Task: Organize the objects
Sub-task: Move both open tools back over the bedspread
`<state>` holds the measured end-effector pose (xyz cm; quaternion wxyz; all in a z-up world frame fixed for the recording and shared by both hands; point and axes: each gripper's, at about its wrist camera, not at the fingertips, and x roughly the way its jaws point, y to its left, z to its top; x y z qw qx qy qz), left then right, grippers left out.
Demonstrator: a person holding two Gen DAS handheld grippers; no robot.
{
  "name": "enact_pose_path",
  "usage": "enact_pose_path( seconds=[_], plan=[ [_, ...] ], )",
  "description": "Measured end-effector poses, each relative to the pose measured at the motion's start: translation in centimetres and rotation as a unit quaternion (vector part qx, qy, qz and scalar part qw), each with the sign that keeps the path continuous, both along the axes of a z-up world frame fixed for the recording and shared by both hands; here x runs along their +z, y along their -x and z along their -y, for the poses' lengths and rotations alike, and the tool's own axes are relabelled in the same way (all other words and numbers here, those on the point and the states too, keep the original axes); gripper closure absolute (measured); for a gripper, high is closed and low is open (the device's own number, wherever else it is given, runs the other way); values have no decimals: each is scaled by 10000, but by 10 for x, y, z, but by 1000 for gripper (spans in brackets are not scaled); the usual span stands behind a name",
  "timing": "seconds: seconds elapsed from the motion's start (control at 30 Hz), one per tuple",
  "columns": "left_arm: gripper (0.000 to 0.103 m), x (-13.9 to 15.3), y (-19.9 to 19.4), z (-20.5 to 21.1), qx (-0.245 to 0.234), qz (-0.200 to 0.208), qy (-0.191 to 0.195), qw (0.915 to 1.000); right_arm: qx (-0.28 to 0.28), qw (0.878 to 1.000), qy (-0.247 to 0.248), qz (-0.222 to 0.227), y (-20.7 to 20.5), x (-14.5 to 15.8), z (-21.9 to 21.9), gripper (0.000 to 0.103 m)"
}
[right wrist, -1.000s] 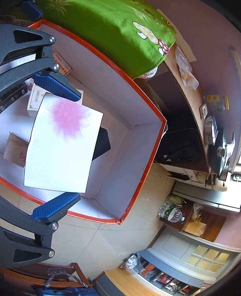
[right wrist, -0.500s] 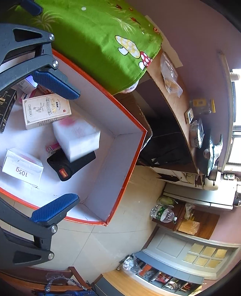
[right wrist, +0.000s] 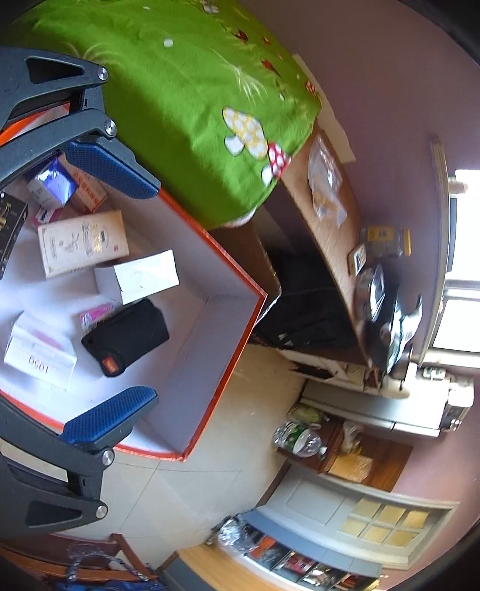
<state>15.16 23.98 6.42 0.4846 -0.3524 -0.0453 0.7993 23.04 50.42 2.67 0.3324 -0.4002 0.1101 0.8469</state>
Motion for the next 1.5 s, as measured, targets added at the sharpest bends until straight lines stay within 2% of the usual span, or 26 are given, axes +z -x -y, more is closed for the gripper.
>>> enact_pose_path(
  seconds=[0.17, 0.4, 0.63, 0.83, 0.97, 1.13, 1.27, 1.33, 1.4, 1.5],
  plan=[
    [3, 5, 19, 31, 333, 84, -187, 9992, 79, 9997, -233, -15, 7, 6, 11, 0],
    [3, 7, 37, 54, 573, 157, -237, 9980, 165, 9989, -426, -64, 8, 13, 21, 0],
    [3, 22, 56, 72, 878, -111, 132, 9960, 382, 9986, -305, -205, 20, 13, 31, 0],
    [3, 31, 85, 104, 1251, -299, 513, 9904, 705, 9969, -125, -324, 40, 14, 49, 0],
    [3, 29, 113, 131, 1606, -267, 705, 9841, 916, 9950, -37, -394, 54, 16, 63, 0],
    [3, 15, 155, 173, 2143, 85, 846, 9731, 1280, 9902, 145, -537, 72, 20, 80, 0],
    [4, -1, 186, 205, 2604, 368, 1004, 9596, 1506, 9861, 206, -669, 87, 24, 93, 0],
    [8, -8, 195, 215, 2723, 418, 1100, 9550, 1644, 9833, 258, -732, 95, 26, 99, 0],
    [19, -16, 205, 224, 2842, 488, 1222, 9497, 1818, 9798, 289, -785, 105, 28, 107, 0],
    [23, -28, 217, 236, 2964, 544, 1387, 9434, 2040, 9748, 322, -848, 118, 30, 119, 0]
  ],
)
